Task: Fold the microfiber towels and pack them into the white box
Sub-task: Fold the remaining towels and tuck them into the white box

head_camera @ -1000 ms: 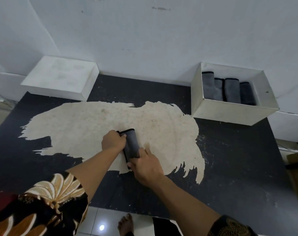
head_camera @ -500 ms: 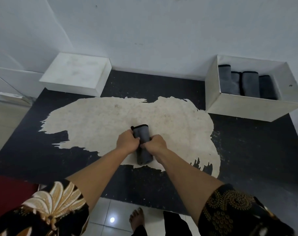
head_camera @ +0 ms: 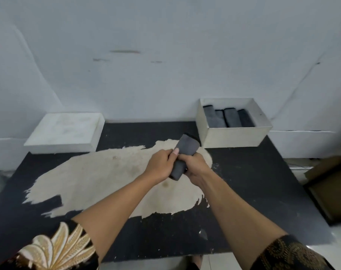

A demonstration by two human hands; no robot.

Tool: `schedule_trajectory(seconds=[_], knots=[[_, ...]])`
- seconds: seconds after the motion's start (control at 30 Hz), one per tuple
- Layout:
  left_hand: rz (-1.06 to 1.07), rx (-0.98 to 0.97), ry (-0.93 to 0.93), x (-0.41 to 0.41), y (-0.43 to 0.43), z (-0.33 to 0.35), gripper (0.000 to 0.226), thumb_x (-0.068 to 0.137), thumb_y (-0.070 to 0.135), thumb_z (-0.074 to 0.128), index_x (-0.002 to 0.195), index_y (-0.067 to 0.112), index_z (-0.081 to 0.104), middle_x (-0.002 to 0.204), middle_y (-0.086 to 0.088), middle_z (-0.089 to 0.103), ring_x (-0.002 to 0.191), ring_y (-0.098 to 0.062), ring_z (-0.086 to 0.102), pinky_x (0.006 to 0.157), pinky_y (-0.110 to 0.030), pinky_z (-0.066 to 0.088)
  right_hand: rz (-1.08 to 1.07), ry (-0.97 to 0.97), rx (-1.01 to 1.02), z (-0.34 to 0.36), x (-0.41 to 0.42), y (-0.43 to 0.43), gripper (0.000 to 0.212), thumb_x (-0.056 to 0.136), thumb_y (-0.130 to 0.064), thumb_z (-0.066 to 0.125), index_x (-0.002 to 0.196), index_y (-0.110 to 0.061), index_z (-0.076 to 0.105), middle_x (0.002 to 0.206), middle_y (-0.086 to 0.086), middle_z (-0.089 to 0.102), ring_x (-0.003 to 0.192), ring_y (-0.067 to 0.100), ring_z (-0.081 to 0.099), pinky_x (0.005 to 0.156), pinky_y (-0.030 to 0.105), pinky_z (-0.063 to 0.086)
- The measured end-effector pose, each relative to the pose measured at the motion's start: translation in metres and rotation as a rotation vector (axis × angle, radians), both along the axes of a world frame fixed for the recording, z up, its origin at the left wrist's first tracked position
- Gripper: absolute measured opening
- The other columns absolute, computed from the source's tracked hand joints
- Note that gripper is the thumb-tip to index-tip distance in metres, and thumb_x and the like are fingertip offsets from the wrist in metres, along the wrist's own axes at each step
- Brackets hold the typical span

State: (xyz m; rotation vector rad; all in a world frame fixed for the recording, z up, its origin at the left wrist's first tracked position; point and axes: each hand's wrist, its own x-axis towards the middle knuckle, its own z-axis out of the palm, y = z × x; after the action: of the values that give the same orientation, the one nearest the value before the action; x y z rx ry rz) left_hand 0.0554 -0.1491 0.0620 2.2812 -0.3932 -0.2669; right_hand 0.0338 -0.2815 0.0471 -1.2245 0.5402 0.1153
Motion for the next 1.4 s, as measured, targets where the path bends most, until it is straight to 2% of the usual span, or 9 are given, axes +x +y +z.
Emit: schedule_trajectory(seconds=[0.17, 0.33, 0.43, 0.6, 0.73, 0.83, 1.03, 1.27, 1.4], knots=[[-0.254, 0.028, -0.143, -0.002, -0.055, 0.040, 0.044, 0.099, 0.038, 0.046, 0.131, 0.008, 0.050, 0.111, -0.008, 0.065, 0.099, -0.025, 0.061, 0.083, -0.037, 0.048, -0.181, -0.080, 0.046, 0.040, -0.009, -0.057, 0.017, 0.087, -0.010, 0.073, 0.100, 0.000, 0.069, 0.097, 0.016, 0.075, 0.092, 0.030, 0.073, 0.083, 0.044, 0.060], [-0.250, -0.028, -0.204, 0.002, -0.108, 0.061, 0.025, 0.100, 0.025, 0.047, 0.117, 0.013, 0.061, 0.102, -0.006, 0.067, 0.094, -0.025, 0.062, 0.080, -0.037, 0.049, -0.266, -0.157, -0.009, 0.060, -0.015, -0.106, 0.019, 0.090, -0.021, 0.073, 0.100, -0.005, 0.069, 0.093, 0.011, 0.076, 0.083, 0.023, 0.075, 0.067, 0.035, 0.061], [-0.184, -0.013, -0.214, 0.007, -0.140, 0.060, 0.023, 0.101, 0.023, 0.045, 0.110, 0.010, 0.060, 0.100, -0.009, 0.067, 0.093, -0.030, 0.062, 0.081, -0.044, 0.050, -0.254, -0.151, -0.042, 0.061, -0.009, -0.133, 0.017, 0.093, -0.026, 0.068, 0.106, -0.015, 0.067, 0.098, 0.005, 0.076, 0.090, 0.022, 0.074, 0.076, 0.042, 0.061], [-0.179, -0.002, -0.147, 0.023, -0.192, 0.047, 0.027, 0.100, 0.028, 0.046, 0.118, 0.014, 0.061, 0.110, -0.007, 0.067, 0.100, -0.028, 0.061, 0.086, -0.041, 0.051, -0.292, -0.104, -0.164, 0.050, 0.019, -0.195, 0.032, 0.094, -0.011, 0.063, 0.123, -0.013, 0.051, 0.115, 0.007, 0.067, 0.103, 0.025, 0.067, 0.087, 0.049, 0.058], [-0.168, 0.011, -0.088, 0.058, -0.239, 0.042, 0.030, 0.098, 0.028, 0.050, 0.120, 0.011, 0.062, 0.110, -0.010, 0.069, 0.101, -0.029, 0.062, 0.086, -0.040, 0.051, -0.199, -0.099, -0.317, 0.050, 0.063, -0.255, 0.026, 0.094, -0.006, 0.061, 0.116, -0.017, 0.051, 0.116, 0.008, 0.064, 0.099, 0.023, 0.065, 0.072, 0.042, 0.059], [-0.108, -0.004, 0.025, 0.098, -0.281, 0.041, 0.021, 0.096, 0.024, 0.053, 0.106, 0.009, 0.064, 0.099, -0.008, 0.069, 0.093, -0.026, 0.063, 0.075, -0.031, 0.049, -0.114, -0.125, -0.490, 0.051, 0.110, -0.304, 0.025, 0.090, -0.004, 0.065, 0.104, -0.021, 0.054, 0.109, 0.005, 0.066, 0.097, 0.022, 0.066, 0.064, 0.037, 0.059], [0.008, 0.008, 0.205, 0.170, -0.352, 0.026, 0.018, 0.091, 0.017, 0.055, 0.074, 0.022, 0.051, 0.068, 0.006, 0.052, 0.065, -0.011, 0.051, 0.047, -0.021, 0.031, 0.180, -0.033, -1.126, 0.042, 0.201, -0.382, 0.048, 0.084, -0.016, 0.067, 0.129, -0.011, 0.052, 0.119, 0.011, 0.063, 0.108, 0.029, 0.060, 0.086, 0.037, 0.053], [0.079, 0.049, 0.399, 0.207, -0.397, -0.019, 0.016, 0.090, 0.021, 0.060, 0.084, 0.006, 0.062, 0.083, -0.006, 0.063, 0.079, -0.020, 0.060, 0.066, -0.032, 0.051, 0.521, -0.006, -1.856, 0.017, 0.248, -0.415, 0.028, 0.093, -0.024, 0.058, 0.120, -0.016, 0.057, 0.110, 0.009, 0.067, 0.106, 0.029, 0.055, 0.081, 0.036, 0.038], [0.078, 0.063, 0.415, 0.214, -0.418, -0.036, 0.020, 0.089, 0.024, 0.065, 0.086, 0.004, 0.063, 0.080, -0.010, 0.064, 0.081, -0.024, 0.063, 0.071, -0.037, 0.054, 0.624, -0.045, -2.001, 0.003, 0.262, -0.424, 0.024, 0.093, -0.020, 0.054, 0.116, -0.021, 0.060, 0.103, 0.005, 0.067, 0.104, 0.026, 0.050, 0.082, 0.035, 0.034]])
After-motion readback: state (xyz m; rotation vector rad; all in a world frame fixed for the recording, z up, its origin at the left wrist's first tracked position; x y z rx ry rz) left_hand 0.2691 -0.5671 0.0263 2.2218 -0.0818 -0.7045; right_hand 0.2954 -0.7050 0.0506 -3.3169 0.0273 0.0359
